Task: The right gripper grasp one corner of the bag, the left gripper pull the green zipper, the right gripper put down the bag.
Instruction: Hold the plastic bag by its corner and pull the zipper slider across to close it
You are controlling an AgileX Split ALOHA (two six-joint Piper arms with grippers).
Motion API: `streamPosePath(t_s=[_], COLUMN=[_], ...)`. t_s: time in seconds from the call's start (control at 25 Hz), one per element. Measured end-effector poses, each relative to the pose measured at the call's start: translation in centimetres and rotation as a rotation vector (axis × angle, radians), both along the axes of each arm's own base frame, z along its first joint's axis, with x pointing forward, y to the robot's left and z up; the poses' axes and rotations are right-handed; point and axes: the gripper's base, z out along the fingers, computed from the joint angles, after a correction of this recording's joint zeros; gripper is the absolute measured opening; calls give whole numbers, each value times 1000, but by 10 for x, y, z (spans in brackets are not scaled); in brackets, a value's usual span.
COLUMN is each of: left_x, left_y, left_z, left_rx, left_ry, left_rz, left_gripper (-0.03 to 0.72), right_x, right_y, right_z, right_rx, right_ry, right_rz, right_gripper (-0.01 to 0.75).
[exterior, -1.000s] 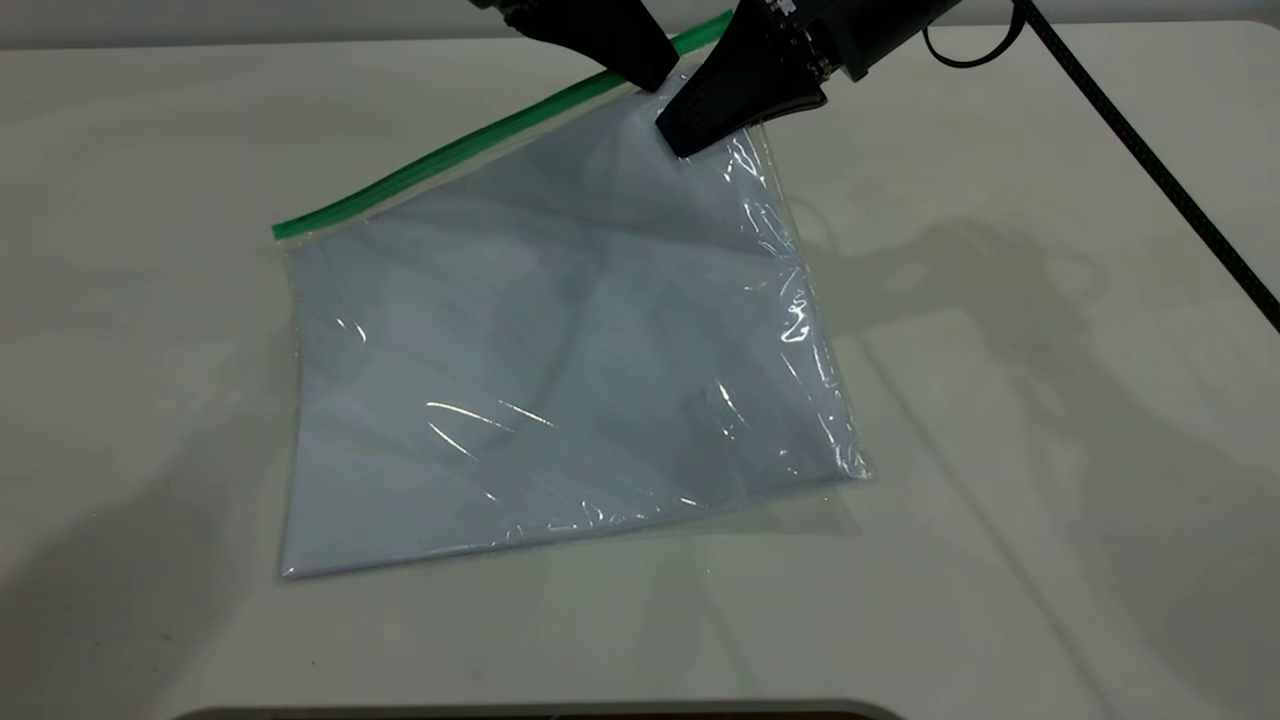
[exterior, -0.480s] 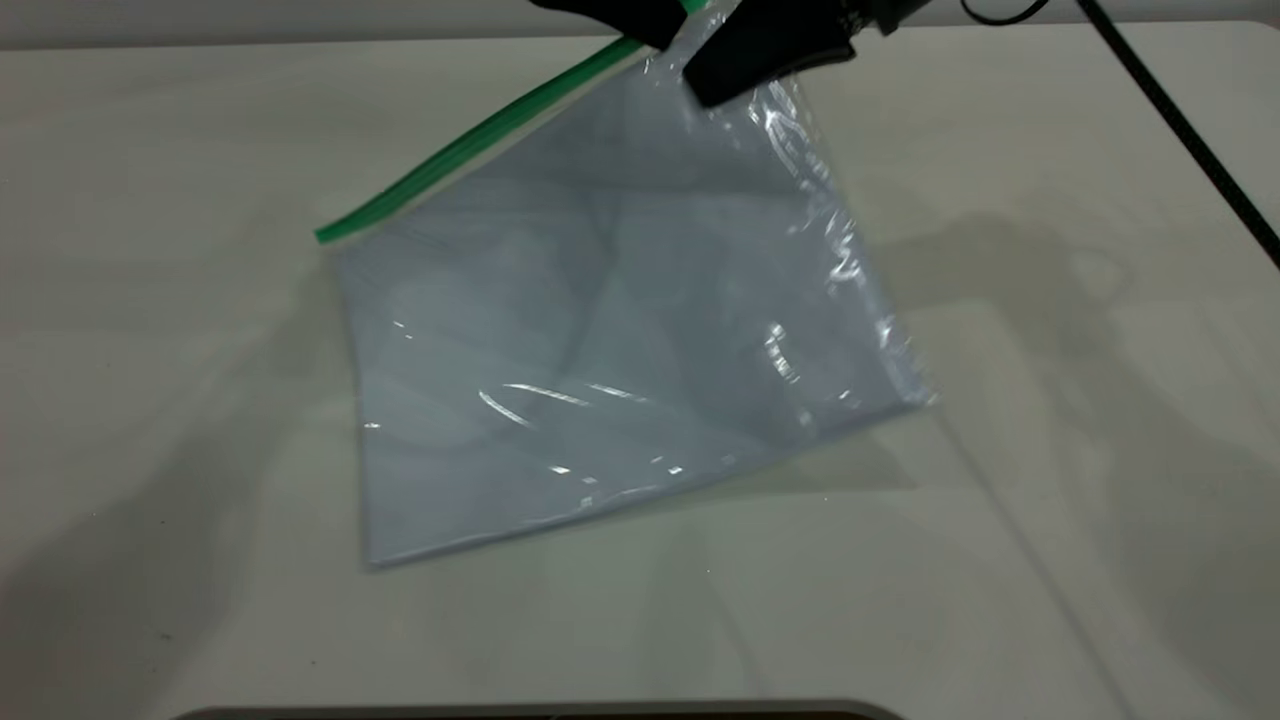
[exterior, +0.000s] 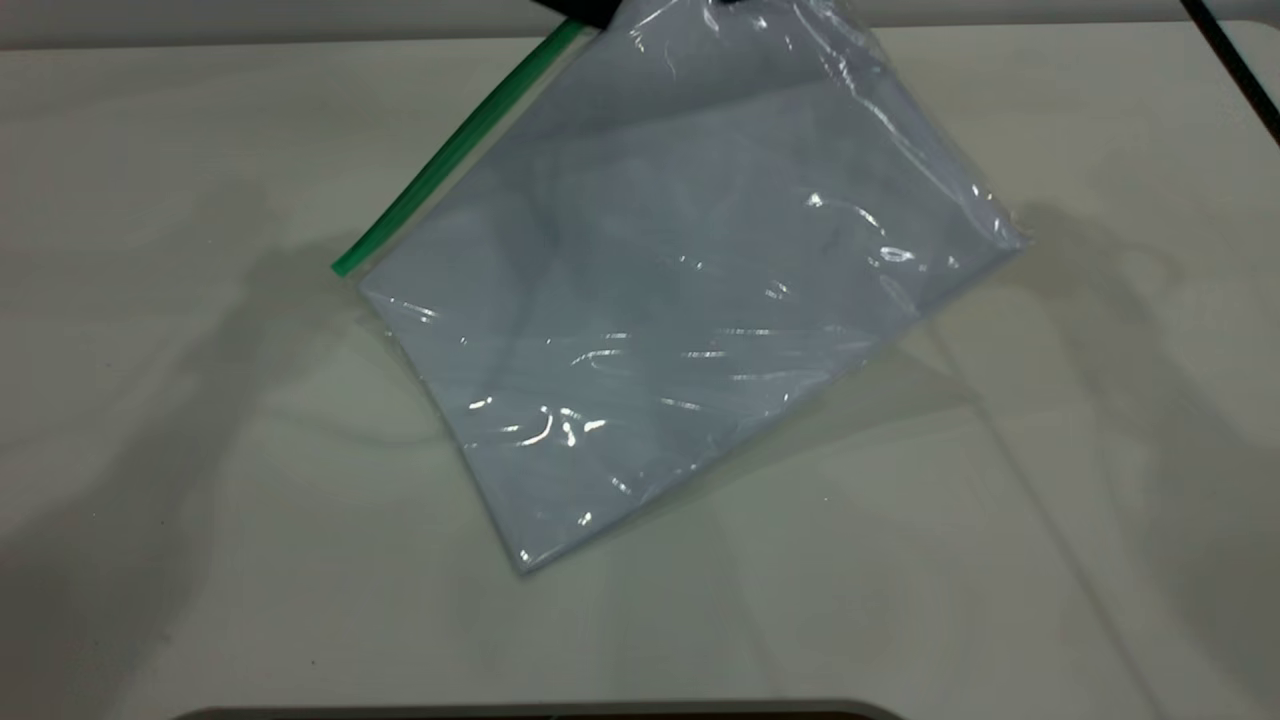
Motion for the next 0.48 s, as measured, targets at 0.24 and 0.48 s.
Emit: streamPosePath(t_s=[0.24, 0.48], left_x=[-1, -3], left_y=[13, 34], left_z=[-7, -20], left_rx=[113, 319], left_ry=[40, 97], left_rz=[0, 4], left_gripper=[55, 57], right_x=[1, 3], right_y=[1, 1], right_z=[2, 4], right_rx=[35, 60], right_ry=[-16, -24], right_rz=[-18, -33], right_gripper=[34, 34])
